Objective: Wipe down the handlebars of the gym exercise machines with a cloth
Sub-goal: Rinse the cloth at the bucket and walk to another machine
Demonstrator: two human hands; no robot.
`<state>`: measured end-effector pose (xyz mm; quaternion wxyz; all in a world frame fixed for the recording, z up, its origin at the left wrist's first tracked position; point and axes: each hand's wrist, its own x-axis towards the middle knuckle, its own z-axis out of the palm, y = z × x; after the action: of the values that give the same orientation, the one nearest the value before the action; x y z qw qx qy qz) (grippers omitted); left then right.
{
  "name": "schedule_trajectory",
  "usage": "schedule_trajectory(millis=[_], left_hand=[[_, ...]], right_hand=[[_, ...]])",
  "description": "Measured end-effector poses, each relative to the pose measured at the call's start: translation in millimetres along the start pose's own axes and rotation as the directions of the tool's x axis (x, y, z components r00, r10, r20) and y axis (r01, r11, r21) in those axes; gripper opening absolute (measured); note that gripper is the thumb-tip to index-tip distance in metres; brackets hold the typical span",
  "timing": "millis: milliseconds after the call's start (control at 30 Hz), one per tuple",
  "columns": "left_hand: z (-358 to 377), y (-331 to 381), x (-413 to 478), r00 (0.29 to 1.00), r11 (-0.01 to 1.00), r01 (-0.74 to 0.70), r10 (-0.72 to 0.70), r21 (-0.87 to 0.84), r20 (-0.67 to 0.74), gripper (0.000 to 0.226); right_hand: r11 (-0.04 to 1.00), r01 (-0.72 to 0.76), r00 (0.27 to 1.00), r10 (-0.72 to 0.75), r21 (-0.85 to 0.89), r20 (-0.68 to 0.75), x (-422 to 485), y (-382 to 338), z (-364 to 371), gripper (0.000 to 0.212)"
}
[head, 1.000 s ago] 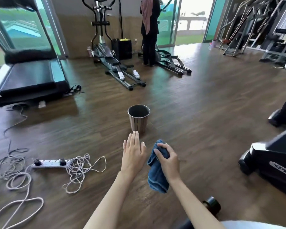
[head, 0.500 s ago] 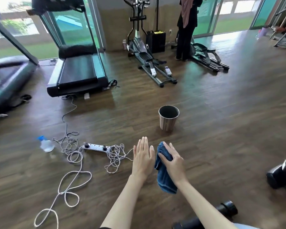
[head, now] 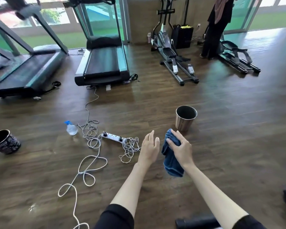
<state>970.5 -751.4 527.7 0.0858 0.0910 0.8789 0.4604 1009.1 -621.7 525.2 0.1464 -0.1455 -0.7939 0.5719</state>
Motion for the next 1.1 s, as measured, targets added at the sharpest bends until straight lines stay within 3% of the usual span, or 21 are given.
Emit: schedule_trajectory(millis=[467, 867, 1100], left_hand=[[-37.8, -21.7, 121.3, 0.993, 0.985, 0.104, -0.095, -0.135, 0.074, 0.048], [-63.0, -17.0, 315.8, 0.99, 0.992, 0.061, -0.046, -0.113, 0.135, 0.045], [-41.5, 5.9, 459.4, 0.989, 0.992, 0.056, -0.039, -0.116, 0.141, 0.042]], right_hand=[[1.0, -0.008, 1.0, 0.008, -0.001, -0.005, 115.1, -17.0, 47.2, 0.043], [0.996, -0.062, 0.993, 0.068, 0.063, -0.095, 288.7, -29.5, 92.9, 0.042], [0.998, -0.064, 0.994, 0.062, -0.02, -0.096, 438.8, -11.6, 89.7, 0.043]])
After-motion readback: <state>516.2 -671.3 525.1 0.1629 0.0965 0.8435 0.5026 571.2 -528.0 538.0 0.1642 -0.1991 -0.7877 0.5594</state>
